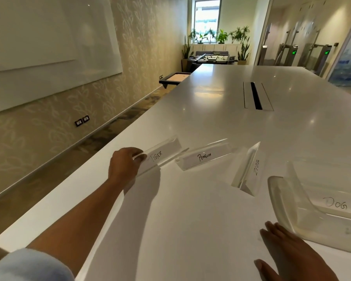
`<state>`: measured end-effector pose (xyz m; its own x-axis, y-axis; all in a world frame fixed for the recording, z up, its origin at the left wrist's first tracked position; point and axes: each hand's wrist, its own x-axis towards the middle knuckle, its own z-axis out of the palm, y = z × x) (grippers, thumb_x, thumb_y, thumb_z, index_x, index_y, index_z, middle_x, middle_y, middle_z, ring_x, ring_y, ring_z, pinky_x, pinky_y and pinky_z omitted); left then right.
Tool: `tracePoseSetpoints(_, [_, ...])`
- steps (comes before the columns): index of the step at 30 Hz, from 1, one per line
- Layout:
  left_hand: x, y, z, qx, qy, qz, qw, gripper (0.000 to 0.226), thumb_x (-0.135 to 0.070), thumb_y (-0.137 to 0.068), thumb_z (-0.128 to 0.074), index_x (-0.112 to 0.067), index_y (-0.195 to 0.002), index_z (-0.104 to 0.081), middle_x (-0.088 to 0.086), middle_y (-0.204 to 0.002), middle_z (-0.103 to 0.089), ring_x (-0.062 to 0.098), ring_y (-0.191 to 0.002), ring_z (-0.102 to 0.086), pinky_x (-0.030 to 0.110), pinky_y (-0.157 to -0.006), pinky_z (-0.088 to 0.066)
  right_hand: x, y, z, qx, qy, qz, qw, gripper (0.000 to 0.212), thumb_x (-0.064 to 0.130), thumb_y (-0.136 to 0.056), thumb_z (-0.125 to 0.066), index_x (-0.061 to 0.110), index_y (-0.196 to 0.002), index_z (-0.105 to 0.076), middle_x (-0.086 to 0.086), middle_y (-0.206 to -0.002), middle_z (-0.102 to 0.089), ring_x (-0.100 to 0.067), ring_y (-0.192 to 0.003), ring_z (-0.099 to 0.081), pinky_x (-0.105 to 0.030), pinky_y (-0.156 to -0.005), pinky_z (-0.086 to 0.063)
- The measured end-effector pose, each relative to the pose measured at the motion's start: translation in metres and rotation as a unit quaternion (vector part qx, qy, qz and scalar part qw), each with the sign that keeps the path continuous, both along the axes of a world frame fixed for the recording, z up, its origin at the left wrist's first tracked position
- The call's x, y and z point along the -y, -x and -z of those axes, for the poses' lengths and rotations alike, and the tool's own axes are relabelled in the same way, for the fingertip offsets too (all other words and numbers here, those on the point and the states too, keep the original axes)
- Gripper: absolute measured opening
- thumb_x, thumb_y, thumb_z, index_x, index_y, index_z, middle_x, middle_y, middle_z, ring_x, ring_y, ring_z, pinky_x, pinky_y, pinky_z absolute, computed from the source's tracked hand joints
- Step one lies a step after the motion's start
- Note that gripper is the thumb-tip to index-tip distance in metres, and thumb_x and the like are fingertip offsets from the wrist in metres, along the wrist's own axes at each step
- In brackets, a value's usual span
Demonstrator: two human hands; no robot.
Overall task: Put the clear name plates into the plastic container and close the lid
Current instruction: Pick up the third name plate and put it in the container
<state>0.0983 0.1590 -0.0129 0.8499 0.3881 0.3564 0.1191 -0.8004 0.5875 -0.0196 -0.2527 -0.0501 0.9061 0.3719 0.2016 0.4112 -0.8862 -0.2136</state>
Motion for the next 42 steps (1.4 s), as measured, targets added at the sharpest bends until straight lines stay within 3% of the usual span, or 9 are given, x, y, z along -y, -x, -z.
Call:
tracePoseSetpoints(4, [-0.008, 0.026, -0.014, 0.031, 0.015, -0.023, 0.999, 0.024, -0.022, -0.086, -0.074, -0.012, -0.107, -0.076, 0.010, -0.108, -0.076, 0.012, -0.078, -0.060, 0.013, -0.064, -0.045, 0.007, 0.004, 0.000, 0.028, 0.015, 0.023, 0.999, 0.074, 0.069, -0.072, -0.046, 0.008, -0.100, -0.076, -0.010, -0.111, -0.072, -0.031, -0.101, -0.068, -0.025, -0.091, -0.045])
tracePoseSetpoints(10, [0.012, 0.082, -0.026, 0.049, 0.036, 0.001, 0.998, 0.026, -0.031, -0.087, -0.072, -0.017, -0.108, -0.077, -0.002, -0.100, -0.076, 0.001, -0.070, -0.060, 0.004, -0.058, -0.039, 0.004, 0.016, -0.012, 0.019, -0.014, 0.029, 0.999, 0.068, 0.061, -0.068, -0.053, 0.011, -0.109, -0.073, -0.006, -0.119, -0.068, -0.019, -0.114, -0.055, -0.034, -0.086, -0.043])
tracePoseSetpoints(15, [0.048, 0.122, -0.032, 0.002, 0.109, 0.099, 0.989, 0.012, -0.034, -0.083, -0.075, -0.035, -0.095, -0.078, -0.027, -0.080, -0.070, -0.018, -0.077, -0.063, 0.002, -0.059, -0.048, 0.000, 0.027, -0.020, -0.014, -0.059, 0.053, 0.997, 0.063, 0.042, -0.069, -0.080, 0.019, -0.125, -0.063, 0.003, -0.138, -0.055, -0.005, -0.128, -0.037, -0.030, -0.099, -0.031])
tracePoseSetpoints(20, [0.081, 0.146, -0.034, -0.060, 0.141, 0.197, 0.968, 0.010, -0.038, -0.077, -0.078, -0.047, -0.082, -0.076, -0.036, -0.086, -0.071, -0.014, -0.084, -0.066, 0.001, -0.068, -0.047, -0.003, 0.037, -0.032, -0.057, -0.150, 0.040, 0.986, 0.063, 0.049, -0.070, -0.075, 0.036, -0.129, -0.056, 0.032, -0.136, -0.042, 0.018, -0.126, -0.030, -0.023, -0.103, -0.033])
tracePoseSetpoints(22, [0.092, 0.152, -0.035, -0.076, 0.147, 0.226, 0.960, 0.010, -0.041, -0.076, -0.077, -0.044, -0.086, -0.078, -0.035, -0.087, -0.072, -0.014, -0.086, -0.066, 0.003, -0.068, -0.047, 0.003, 0.042, -0.035, -0.091, -0.254, 0.052, 0.962, 0.064, 0.055, -0.062, -0.074, 0.044, -0.123, -0.058, 0.043, -0.119, -0.053, 0.029, -0.110, -0.040, -0.013, -0.090, -0.041])
tracePoseSetpoints(25, [0.105, 0.156, -0.034, -0.094, 0.161, 0.260, 0.947, 0.014, -0.039, -0.077, -0.076, -0.042, -0.090, -0.078, -0.033, -0.087, -0.073, -0.013, -0.087, -0.067, 0.004, -0.068, -0.047, 0.011, 0.049, -0.036, -0.138, -0.366, 0.060, 0.919, 0.068, 0.047, -0.058, -0.079, 0.046, -0.122, -0.057, 0.031, -0.111, -0.065, 0.016, -0.105, -0.056, -0.007, -0.082, -0.043])
tracePoseSetpoints(30, [0.121, 0.156, -0.036, -0.103, 0.171, 0.301, 0.933, 0.013, -0.032, -0.078, -0.078, -0.041, -0.088, -0.079, -0.030, -0.084, -0.074, -0.011, -0.084, -0.068, 0.002, -0.069, -0.045, 0.023, 0.049, -0.037, -0.228, -0.559, 0.048, 0.795, 0.076, 0.019, -0.063, -0.083, 0.023, -0.133, -0.052, 0.010, -0.126, -0.065, -0.016, -0.113, -0.063, -0.029, -0.089, -0.052])
tracePoseSetpoints(35, [0.138, 0.153, -0.046, -0.099, 0.186, 0.346, 0.914, 0.022, -0.050, -0.068, -0.071, -0.047, -0.089, -0.076, -0.031, -0.083, -0.074, -0.012, -0.083, -0.067, 0.001, -0.067, -0.044, 0.030, 0.050, -0.038, -0.268, -0.624, -0.011, 0.734, 0.077, 0.033, -0.063, -0.088, 0.017, -0.131, -0.055, -0.013, -0.127, -0.064, -0.037, -0.112, -0.062, -0.043, -0.092, -0.052])
tracePoseSetpoints(42, [0.153, 0.149, -0.051, -0.091, 0.181, 0.365, 0.908, 0.024, -0.053, -0.067, -0.072, -0.049, -0.091, -0.075, -0.030, -0.085, -0.074, -0.009, -0.084, -0.069, 0.006, -0.072, -0.050, 0.037, 0.054, -0.041, -0.247, -0.698, -0.009, 0.671, 0.045, 0.003, -0.064, -0.073, 0.016, -0.107, -0.072, -0.008, -0.091, -0.075, -0.017, -0.072, -0.072, -0.026, -0.066, -0.057])
